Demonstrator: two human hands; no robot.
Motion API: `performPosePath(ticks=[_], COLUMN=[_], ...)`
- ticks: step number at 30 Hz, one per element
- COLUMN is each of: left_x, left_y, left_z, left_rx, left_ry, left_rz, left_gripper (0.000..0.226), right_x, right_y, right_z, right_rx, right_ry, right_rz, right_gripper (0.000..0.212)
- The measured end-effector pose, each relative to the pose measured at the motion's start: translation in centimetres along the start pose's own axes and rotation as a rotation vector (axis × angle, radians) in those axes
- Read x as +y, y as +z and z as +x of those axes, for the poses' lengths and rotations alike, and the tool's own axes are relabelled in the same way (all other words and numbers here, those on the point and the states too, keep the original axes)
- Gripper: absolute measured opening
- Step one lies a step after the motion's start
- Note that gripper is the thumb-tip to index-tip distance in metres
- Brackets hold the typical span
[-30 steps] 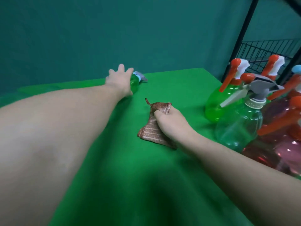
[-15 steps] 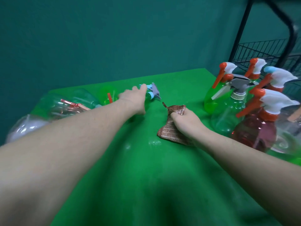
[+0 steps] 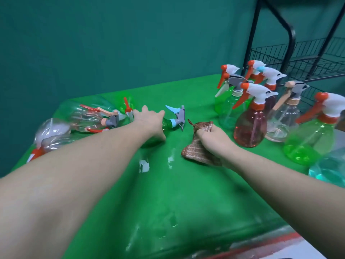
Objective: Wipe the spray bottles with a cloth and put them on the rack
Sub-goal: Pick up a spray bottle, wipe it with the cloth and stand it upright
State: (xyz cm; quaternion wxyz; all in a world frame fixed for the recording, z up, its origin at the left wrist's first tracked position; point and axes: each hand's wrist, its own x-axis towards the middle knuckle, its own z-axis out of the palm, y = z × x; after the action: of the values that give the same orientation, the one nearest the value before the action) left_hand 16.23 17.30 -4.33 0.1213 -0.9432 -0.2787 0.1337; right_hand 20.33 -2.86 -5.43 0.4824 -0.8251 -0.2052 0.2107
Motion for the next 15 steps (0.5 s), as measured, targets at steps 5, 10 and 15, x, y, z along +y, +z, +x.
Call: performPosePath(ticks=[5,10,15], left_x=[0.7,0.4,-0.6], left_y=[0.9,2.2,3.0], left_z=[-5.5,-10.3,-14.5], left_rx=[-0.037,-0.049,-0.042], left_ry=[0.008,0.018,0.026], left_rz=[-0.153,-0.097,-0.094], left_gripper=[0.100,0.093,0.087], right_x=[1.0,1.8,2.6], right_y=[-0.2,-0.5,-0.6], right_z=[-3.2,-6.4,-9.4], right_rx=[-0.029,-0.040,-0.057], right_ry=[-0.003,0.020,0.020], right_rz=[0.000,0.027,0.056], right_gripper=[0.009,0.012,0.017])
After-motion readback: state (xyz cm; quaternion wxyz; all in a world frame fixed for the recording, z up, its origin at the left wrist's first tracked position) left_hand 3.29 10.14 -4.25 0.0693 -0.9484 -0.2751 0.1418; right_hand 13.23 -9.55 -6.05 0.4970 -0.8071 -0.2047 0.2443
